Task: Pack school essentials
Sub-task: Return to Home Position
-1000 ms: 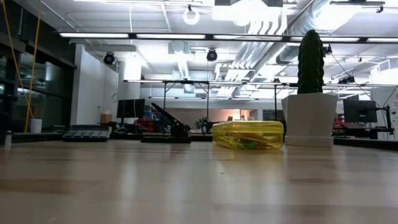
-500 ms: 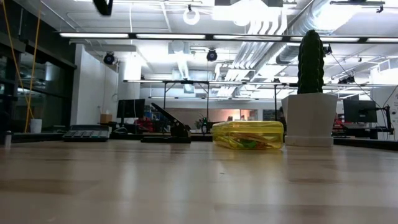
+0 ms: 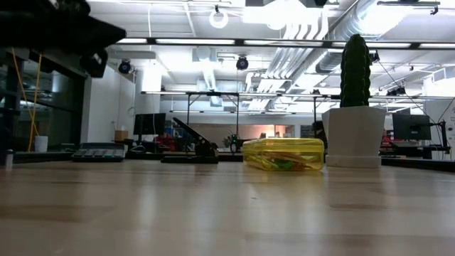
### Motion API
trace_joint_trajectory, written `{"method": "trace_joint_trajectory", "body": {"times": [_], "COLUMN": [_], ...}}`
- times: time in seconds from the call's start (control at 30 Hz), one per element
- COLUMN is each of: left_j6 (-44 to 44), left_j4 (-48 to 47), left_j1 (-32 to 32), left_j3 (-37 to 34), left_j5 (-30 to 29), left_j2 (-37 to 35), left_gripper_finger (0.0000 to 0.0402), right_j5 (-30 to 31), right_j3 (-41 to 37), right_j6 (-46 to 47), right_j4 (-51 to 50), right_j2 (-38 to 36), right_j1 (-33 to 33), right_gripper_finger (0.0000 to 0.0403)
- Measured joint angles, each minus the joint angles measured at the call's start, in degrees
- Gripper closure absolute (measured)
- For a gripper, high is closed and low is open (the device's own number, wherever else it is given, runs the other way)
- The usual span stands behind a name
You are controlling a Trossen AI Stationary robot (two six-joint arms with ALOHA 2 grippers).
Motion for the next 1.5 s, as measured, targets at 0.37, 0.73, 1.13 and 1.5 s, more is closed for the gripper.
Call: {"method": "trace_joint_trajectory", "body": {"times": [0.37, 0.73, 1.13, 1.5], "left_j6": [-3.4, -0.7, -0.7, -0.7], "left_j4": [-3.2, -10.5, -10.5, -10.4], "left_j1": [0.0, 0.0, 0.0, 0.0], "left_j3": [-6.6, -6.6, -6.6, -6.6], "left_j5": [-2.5, -3.1, -3.1, -3.2], "left_j2": [-8.7, -8.9, -8.9, -8.9], "left_gripper_finger": [0.0401, 0.0401, 0.0401, 0.0401], "right_j5": [-2.0, -8.9, -2.4, 3.5], "right_j3": [0.0, -0.1, -33.5, -50.9], "right_j6": [2.8, 2.0, 11.2, 7.2], "right_j4": [0.0, -12.8, 13.8, 20.0], "right_j2": [0.0, -4.2, -33.3, -44.8], "right_j1": [0.0, 0.0, 6.0, 5.4], "right_gripper_finger": [0.0403, 0.0403, 0.0403, 0.0403]}}
